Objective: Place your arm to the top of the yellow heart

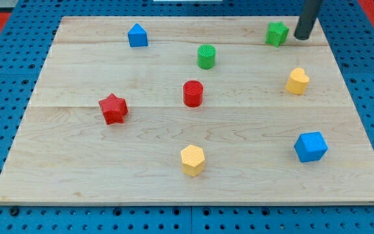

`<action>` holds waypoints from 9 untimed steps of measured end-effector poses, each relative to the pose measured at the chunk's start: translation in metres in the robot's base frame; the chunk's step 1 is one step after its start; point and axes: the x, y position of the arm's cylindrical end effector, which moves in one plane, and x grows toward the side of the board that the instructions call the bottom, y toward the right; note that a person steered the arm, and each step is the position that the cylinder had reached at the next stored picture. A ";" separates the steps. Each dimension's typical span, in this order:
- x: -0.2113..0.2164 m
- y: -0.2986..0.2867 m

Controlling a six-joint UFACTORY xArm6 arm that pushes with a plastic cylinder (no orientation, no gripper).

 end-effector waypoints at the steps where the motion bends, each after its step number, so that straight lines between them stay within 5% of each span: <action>1: -0.010 -0.026; 4: -0.005 0.003; 8: 0.075 -0.106; 9: 0.082 -0.089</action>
